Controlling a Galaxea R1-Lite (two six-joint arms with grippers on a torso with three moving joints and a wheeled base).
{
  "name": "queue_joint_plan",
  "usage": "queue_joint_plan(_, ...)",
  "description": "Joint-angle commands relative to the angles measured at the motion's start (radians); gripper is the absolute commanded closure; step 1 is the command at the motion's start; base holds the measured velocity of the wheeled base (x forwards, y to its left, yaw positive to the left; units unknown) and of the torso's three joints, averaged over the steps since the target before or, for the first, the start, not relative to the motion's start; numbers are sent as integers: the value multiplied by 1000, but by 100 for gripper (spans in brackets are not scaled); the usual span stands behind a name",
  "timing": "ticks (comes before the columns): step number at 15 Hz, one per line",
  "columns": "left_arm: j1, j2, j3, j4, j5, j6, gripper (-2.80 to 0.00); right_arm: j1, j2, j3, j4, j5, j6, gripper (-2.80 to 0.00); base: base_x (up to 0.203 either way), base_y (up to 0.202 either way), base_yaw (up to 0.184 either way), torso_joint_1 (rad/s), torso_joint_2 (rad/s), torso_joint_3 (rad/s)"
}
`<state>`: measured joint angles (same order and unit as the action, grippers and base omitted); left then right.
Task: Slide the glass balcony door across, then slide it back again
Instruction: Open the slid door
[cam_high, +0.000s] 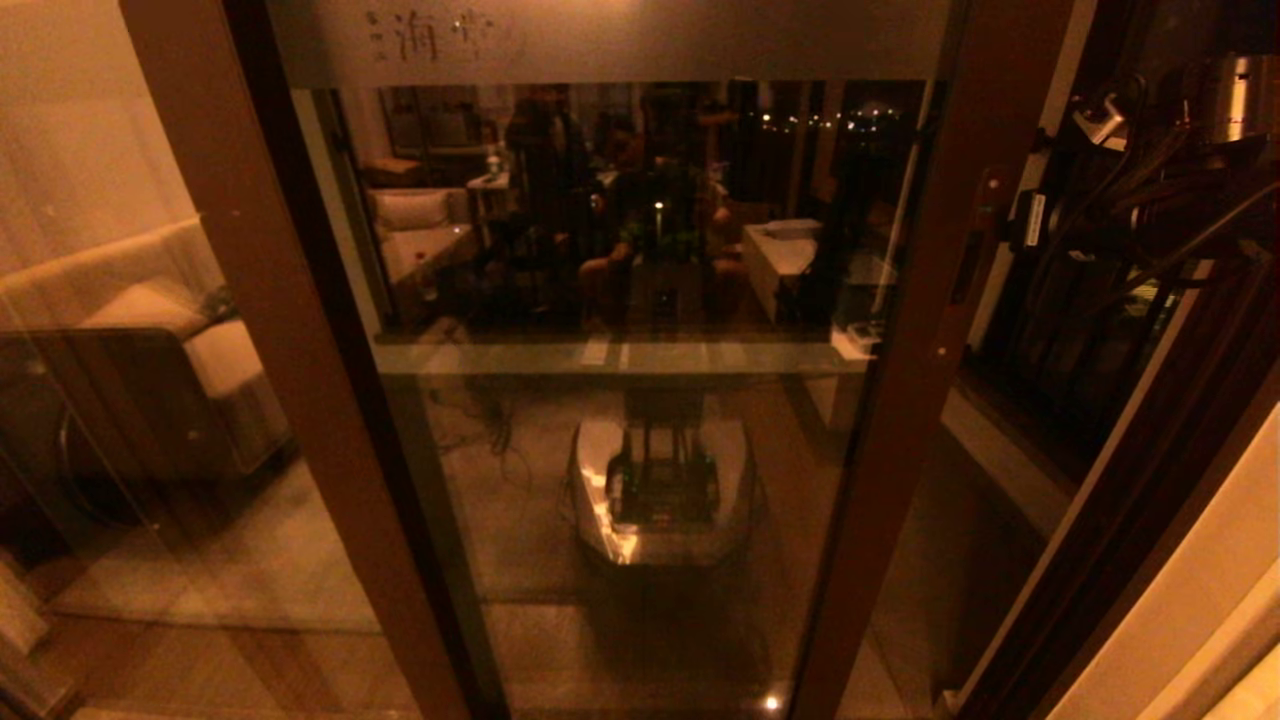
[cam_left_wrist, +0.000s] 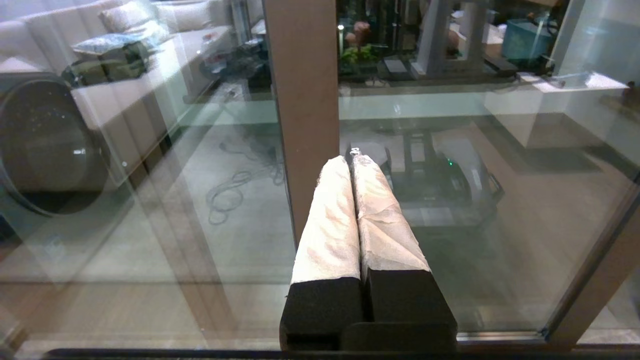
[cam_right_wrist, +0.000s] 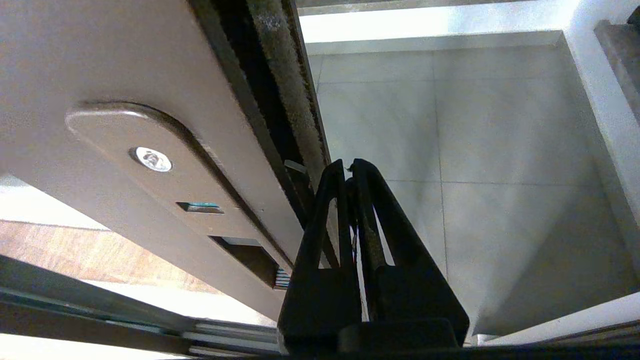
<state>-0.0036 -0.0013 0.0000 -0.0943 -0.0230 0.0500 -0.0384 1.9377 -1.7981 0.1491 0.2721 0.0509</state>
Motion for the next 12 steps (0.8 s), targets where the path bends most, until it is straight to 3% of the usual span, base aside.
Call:
queue_joint_plan(1,0,1,35,-1,0,1,0,17,5,0,1,4,1,0,0,0,0,0,0,0)
queue_joint_plan(12,0,1,34,-1,0,1,0,97,30,0,0,-37,4,0,0,0,0,0,0,0)
